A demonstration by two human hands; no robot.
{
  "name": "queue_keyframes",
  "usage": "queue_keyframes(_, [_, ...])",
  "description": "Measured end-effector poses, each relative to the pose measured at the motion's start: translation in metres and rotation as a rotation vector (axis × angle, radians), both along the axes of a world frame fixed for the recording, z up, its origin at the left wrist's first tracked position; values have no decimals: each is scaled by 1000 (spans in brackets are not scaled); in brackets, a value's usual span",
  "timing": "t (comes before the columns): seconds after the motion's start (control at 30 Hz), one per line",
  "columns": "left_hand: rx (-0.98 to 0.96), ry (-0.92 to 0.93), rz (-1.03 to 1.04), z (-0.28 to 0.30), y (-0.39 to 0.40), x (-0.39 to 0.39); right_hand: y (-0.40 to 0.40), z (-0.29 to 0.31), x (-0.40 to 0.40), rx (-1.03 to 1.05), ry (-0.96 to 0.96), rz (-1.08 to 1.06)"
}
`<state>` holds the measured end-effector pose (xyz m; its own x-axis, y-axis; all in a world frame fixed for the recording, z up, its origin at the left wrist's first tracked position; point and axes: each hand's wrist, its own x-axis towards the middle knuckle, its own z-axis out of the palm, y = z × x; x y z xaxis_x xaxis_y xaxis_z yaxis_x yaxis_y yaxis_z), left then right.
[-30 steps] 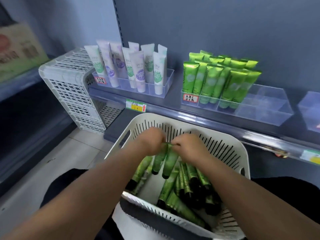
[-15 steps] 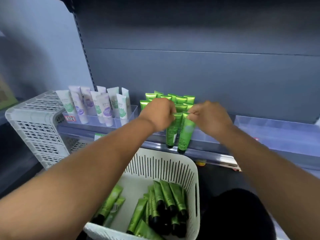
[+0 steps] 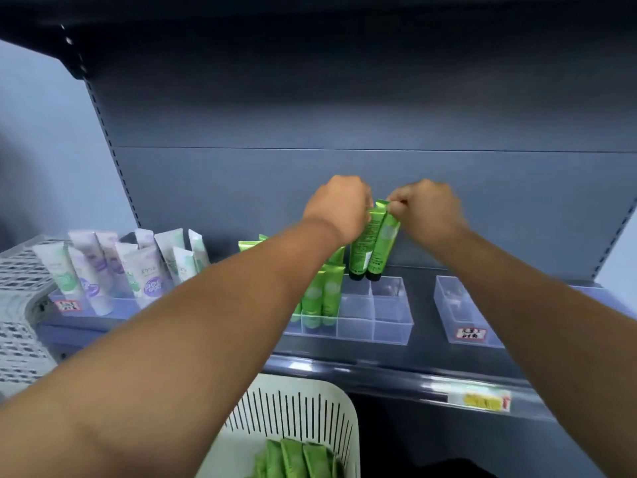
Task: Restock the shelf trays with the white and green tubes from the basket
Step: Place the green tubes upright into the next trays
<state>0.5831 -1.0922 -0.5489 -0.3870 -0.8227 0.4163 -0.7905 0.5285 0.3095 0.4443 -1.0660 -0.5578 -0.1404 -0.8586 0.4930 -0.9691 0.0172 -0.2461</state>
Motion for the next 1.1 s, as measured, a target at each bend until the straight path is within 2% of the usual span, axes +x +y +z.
queue_keyframes(0.23, [104,-92,44,-28,-40,-13,-48,-28,-11,63,-41,92])
queue_keyframes(0.53, [154,-221,53,-65,-70,-22,-79,-66,-17,281,-70,140])
queue_keyframes(0.77, [112,-277,56,-77,-74,-19,-79,-77,-12,345,-51,127])
queue_keyframes(1.1, [-8,-287,40,-53,-39,9,-42,-55,18,335,102,132])
